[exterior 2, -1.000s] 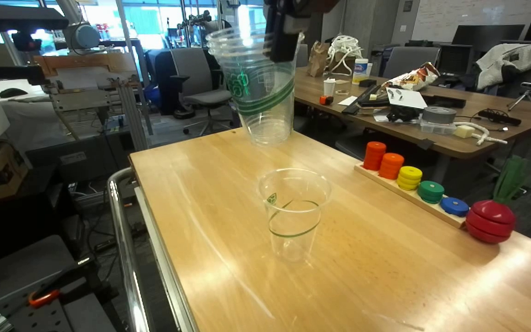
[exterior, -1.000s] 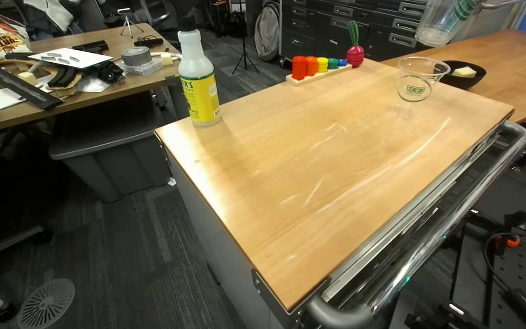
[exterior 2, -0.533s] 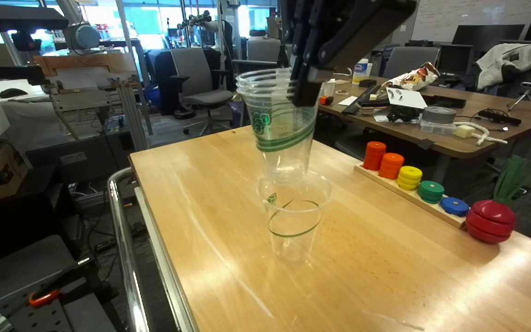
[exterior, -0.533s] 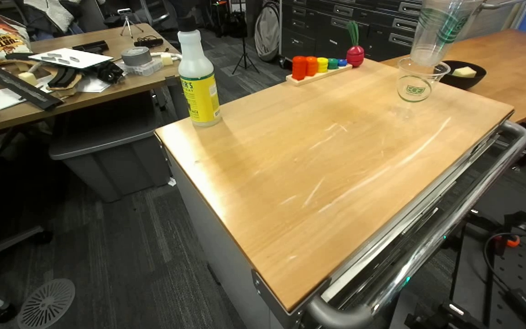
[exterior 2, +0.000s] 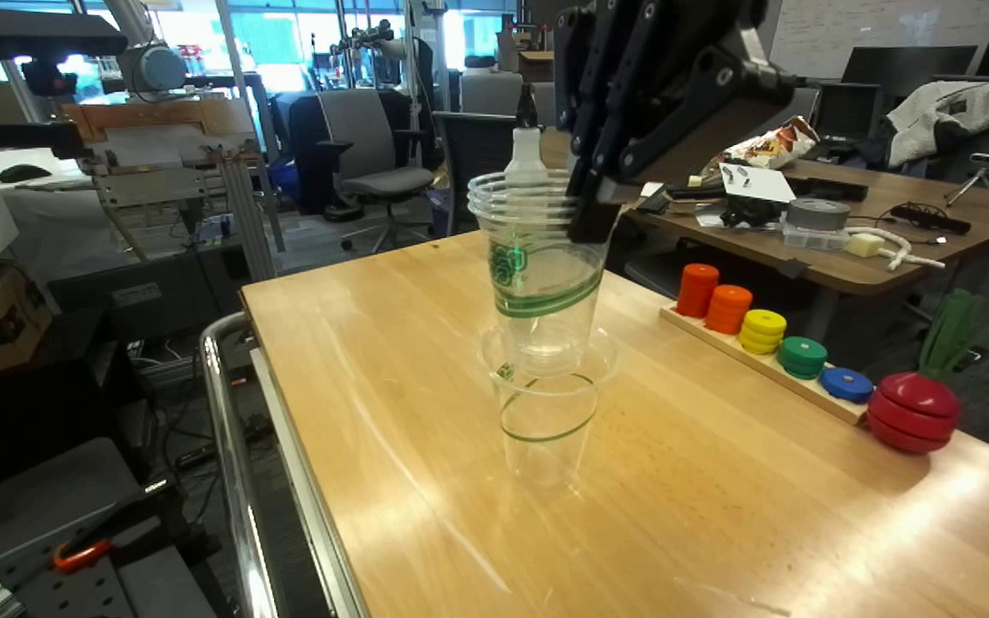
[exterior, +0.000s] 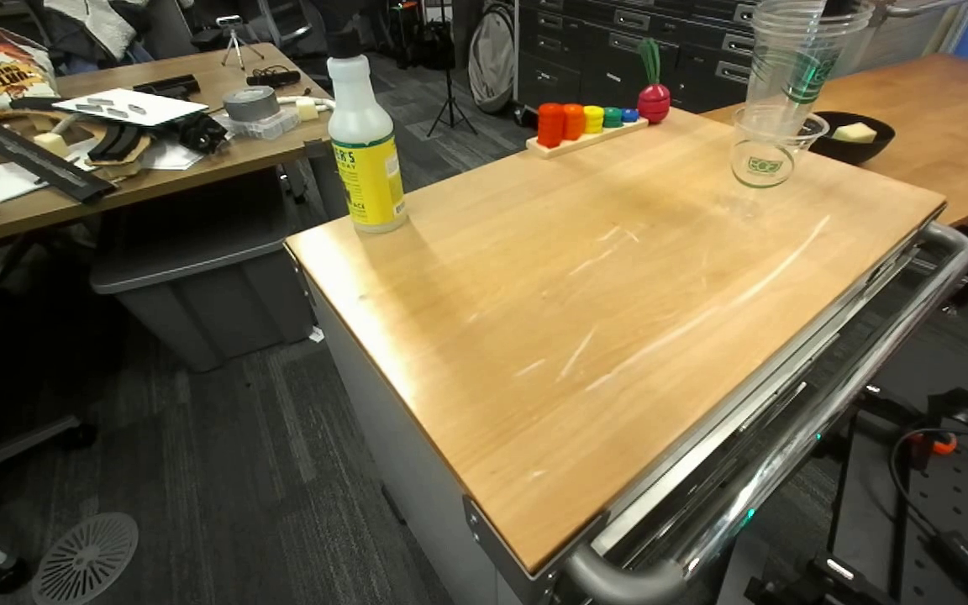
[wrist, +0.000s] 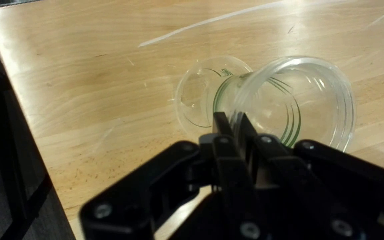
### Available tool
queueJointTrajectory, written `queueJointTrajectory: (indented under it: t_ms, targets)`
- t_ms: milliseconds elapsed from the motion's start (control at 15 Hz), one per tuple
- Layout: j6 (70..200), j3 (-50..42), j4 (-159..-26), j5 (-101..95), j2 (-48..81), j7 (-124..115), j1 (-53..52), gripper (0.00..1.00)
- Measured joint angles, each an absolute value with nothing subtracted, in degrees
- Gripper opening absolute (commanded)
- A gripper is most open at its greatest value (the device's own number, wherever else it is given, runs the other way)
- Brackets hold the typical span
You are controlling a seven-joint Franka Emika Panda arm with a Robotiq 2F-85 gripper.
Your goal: Stack the cups
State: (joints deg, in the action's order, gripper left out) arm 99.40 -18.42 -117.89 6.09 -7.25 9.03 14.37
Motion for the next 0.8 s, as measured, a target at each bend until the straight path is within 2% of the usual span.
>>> queueJointTrajectory:
  t_ms: [533, 600, 667, 733, 800]
  targets:
    - [104.8, -17.6, -121.0, 6.1, -5.0, 8.4, 14.2, 0.03]
    - [105.8, -17.5, -121.4, 6.0, -4.9, 8.1, 14.2, 0.06]
    - [106.8, -17.5, -121.8, 5.9, -4.9, 7.7, 14.2, 0.18]
    - [107.8, -17.4, -122.2, 5.5, -5.0, 7.3, 14.3, 0.36]
    - [108.7, -17.4, -122.6, 5.0, -5.1, 6.8, 14.3, 0.41]
